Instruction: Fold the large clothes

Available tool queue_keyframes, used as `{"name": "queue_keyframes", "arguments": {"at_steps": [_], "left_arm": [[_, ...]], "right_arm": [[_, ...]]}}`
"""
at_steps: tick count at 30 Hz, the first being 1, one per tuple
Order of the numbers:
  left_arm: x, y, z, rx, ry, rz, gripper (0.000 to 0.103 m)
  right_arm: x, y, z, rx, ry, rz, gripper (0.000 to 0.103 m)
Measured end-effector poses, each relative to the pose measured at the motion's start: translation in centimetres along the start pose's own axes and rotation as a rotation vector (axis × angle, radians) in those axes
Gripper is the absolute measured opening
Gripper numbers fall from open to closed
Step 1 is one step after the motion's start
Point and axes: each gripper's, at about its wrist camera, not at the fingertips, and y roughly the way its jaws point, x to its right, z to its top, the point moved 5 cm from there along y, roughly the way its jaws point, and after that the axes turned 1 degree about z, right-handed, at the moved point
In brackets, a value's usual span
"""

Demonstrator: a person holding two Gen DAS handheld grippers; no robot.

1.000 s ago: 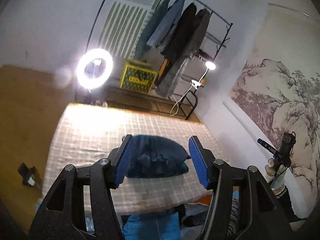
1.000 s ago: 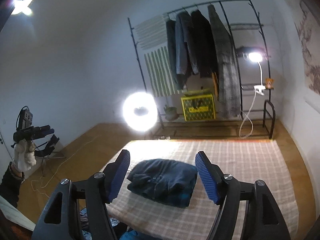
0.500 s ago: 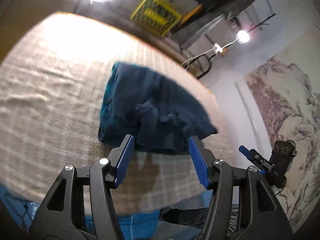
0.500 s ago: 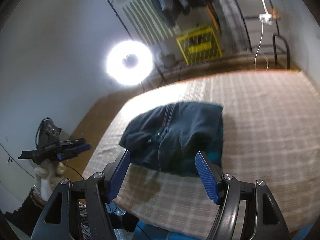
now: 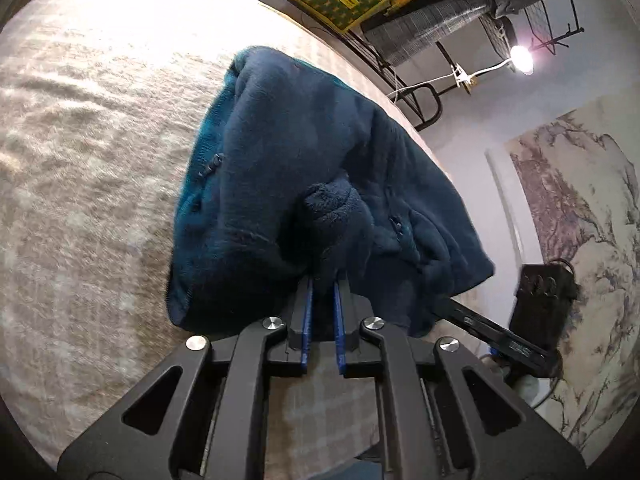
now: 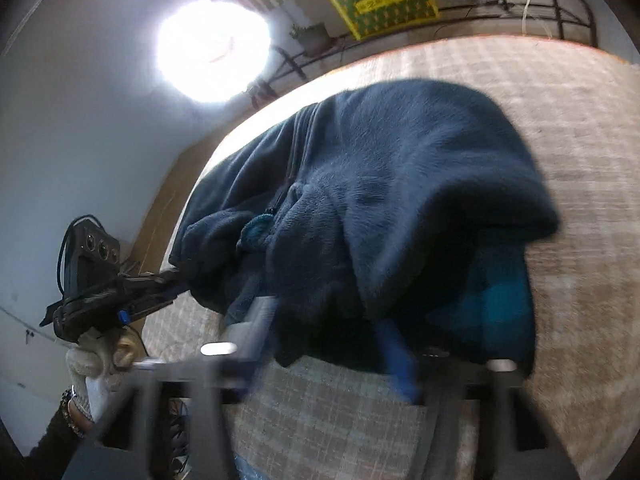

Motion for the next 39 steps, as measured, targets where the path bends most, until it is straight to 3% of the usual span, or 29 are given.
{"name": "queue_keyframes", "arguments": {"at_steps": [1, 4, 6, 9, 14, 20, 23, 24, 25, 26, 27, 28, 31, 35, 36, 38, 39], "left_arm": [[0.2, -0.3, -0.3, 0.001, -0.009, -0.020, 0.007], [1.6, -2.5, -2.3, -0.005, -0.017, -0.086, 0.006], [2.2, -3.5, -3.7, -0.007, 0.030, -0.073, 0.006], [1.1, -3.5, -5.2, -0.021, 0.044, -0.021, 0.006], [-1.4, -0.8, -6.8, -0.078, -0.014, 0.026, 0.006], [2.8, -3.1, -7.1, -0.057, 0.107, -0.019, 0.008], [3.7, -5.5, -6.1, -0.027, 0.141, -0.003, 0.021], [3.6, -6.6, -5.3, 0.010, 0.150, 0.010, 0.036], [3.5, -7.3, -4.3, 0.049, 0.155, 0.034, 0.058], [2.9, -8.5, -2.8, 0.107, 0.147, 0.062, 0.065], [2.2, -9.2, -1.9, 0.145, 0.132, 0.079, 0.066], [1.6, -9.5, -0.7, 0.171, 0.115, 0.093, 0.066], [-1.0, -8.8, 2.7, 0.166, -0.017, 0.069, 0.066], [-3.4, -6.1, 5.3, 0.122, -0.110, 0.019, 0.066], [-3.8, -5.4, 5.8, 0.112, -0.132, -0.013, 0.066], [-4.6, -3.8, 5.8, 0.074, -0.171, -0.059, 0.024], [-4.5, -2.9, 5.7, 0.043, -0.164, -0.055, 0.006]], "right_arm": [[0.1, 0.0, -0.1, -0.003, 0.013, 0.009, 0.020], [-0.2, -1.8, -0.7, 0.016, 0.084, 0.110, 0.013], [-1.0, -4.0, -1.5, 0.038, 0.100, 0.192, 0.012], [-1.1, -5.0, -2.9, 0.059, 0.074, 0.196, 0.011], [2.7, -0.1, -5.3, -0.065, 0.134, 0.052, 0.004], [2.2, -2.7, -4.4, -0.001, 0.036, 0.004, 0.002], [2.1, -2.5, -5.1, -0.016, 0.005, -0.043, 0.001], [1.9, -2.7, -5.4, -0.017, -0.022, -0.060, 0.005], [1.8, -3.0, -5.6, -0.024, -0.022, -0.046, 0.015], [1.7, -3.4, -5.8, -0.026, -0.009, -0.015, 0.028], [1.8, -4.3, -5.8, -0.009, 0.005, 0.008, 0.050], [2.2, -5.2, -5.8, 0.016, 0.010, 0.014, 0.062], [3.4, -7.7, -4.4, 0.104, 0.059, 0.035, 0.077], [6.6, -8.8, -1.7, 0.185, 0.210, 0.095, 0.079], [7.2, -8.3, -1.0, 0.178, 0.235, 0.101, 0.078], [7.8, -6.8, -0.1, 0.138, 0.245, 0.106, 0.068], [7.7, -6.4, 0.0, 0.117, 0.233, 0.106, 0.046]]}}
